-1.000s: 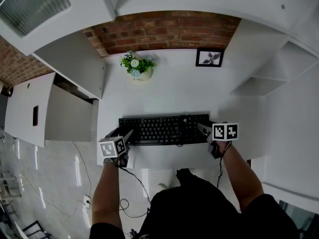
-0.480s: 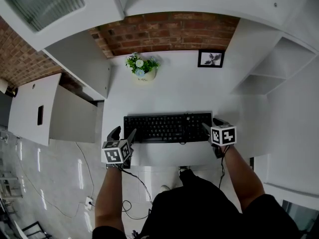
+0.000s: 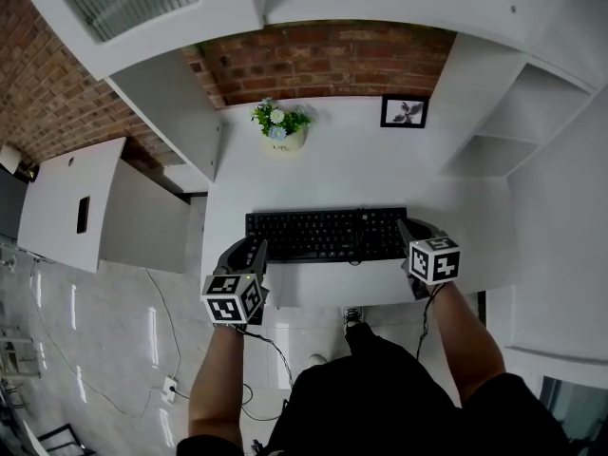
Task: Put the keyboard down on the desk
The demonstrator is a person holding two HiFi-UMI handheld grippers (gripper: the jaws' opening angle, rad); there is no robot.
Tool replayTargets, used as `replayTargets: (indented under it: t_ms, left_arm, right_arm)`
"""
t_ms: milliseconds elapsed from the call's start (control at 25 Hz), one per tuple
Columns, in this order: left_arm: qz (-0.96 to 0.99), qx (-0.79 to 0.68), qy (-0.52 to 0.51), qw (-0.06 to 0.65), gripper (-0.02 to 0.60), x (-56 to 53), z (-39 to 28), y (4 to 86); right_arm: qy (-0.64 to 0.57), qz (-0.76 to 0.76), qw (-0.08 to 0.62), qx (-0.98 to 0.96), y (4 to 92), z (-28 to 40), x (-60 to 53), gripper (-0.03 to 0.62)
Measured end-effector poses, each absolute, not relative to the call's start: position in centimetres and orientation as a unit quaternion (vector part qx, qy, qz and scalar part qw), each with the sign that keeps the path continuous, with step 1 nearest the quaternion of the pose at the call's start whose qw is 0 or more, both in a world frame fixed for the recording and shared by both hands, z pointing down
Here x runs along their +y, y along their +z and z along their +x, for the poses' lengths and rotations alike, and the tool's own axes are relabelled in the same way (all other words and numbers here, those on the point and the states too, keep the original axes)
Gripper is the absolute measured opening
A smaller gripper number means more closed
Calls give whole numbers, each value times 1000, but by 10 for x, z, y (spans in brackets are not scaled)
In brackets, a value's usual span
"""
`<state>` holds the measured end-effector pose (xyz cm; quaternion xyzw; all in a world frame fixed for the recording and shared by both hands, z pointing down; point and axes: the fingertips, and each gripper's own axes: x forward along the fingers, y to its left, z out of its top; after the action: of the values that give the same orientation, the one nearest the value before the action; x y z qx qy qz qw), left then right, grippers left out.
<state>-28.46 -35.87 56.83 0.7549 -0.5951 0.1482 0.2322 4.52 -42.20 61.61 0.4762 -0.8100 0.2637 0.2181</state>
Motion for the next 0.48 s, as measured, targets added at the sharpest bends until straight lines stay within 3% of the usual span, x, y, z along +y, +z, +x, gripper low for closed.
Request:
replayTargets:
  t_ms: [80,160,480]
  left_arm:
    - [759,-598,135,220,61,-351,-283,554]
    - [764,-598,118,211,32,-340,-281,540]
    - [791,-579,83,179,20,-279,-265,490]
  right_arm:
    - [263,465,185,-825,599,34,-411,18]
    - [255,457,163,-836,582,25,-399,18]
    - [225,443,95,-863,516,-6,-333,18]
